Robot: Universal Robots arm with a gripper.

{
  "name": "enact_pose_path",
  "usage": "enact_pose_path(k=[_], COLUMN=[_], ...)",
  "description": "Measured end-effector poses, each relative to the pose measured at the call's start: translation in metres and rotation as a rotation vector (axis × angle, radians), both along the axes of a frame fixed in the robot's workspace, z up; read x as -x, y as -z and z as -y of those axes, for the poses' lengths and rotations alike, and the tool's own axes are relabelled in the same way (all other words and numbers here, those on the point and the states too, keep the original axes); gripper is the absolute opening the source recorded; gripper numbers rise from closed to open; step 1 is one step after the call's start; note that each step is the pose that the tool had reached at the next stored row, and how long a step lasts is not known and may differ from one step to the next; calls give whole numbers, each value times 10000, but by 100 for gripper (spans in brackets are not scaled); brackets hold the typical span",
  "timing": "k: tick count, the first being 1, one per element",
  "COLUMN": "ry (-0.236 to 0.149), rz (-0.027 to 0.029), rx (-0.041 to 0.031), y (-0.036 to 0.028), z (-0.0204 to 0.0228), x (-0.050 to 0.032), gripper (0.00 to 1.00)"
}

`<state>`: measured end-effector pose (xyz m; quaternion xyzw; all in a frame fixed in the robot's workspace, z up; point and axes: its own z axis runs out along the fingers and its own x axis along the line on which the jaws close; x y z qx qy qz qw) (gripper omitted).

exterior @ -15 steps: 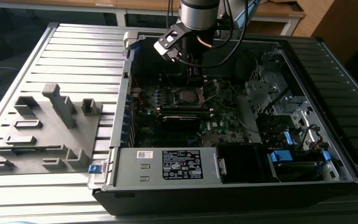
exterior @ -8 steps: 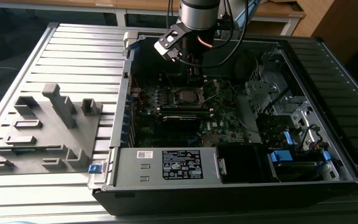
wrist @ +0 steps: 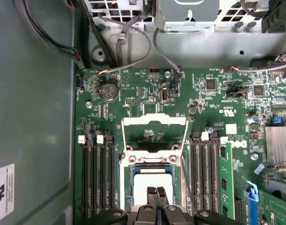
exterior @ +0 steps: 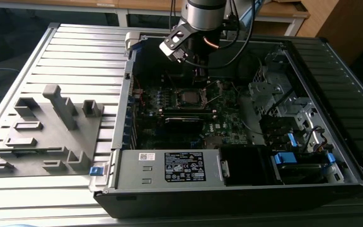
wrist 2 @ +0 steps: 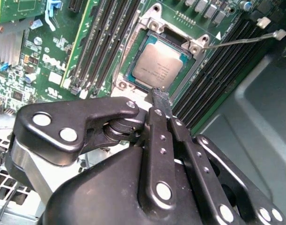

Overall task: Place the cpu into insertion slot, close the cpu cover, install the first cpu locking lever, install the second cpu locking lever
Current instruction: 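Close the cpu cover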

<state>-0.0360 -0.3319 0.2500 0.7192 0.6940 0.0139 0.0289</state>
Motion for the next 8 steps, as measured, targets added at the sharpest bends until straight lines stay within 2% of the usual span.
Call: enact_pose_path(k=[3,8], ry=[-1,0], rz=[0,0], rx=[-1,0], y=[0,0], z=[0,0], x=[-31,-35], gripper=[11,11])
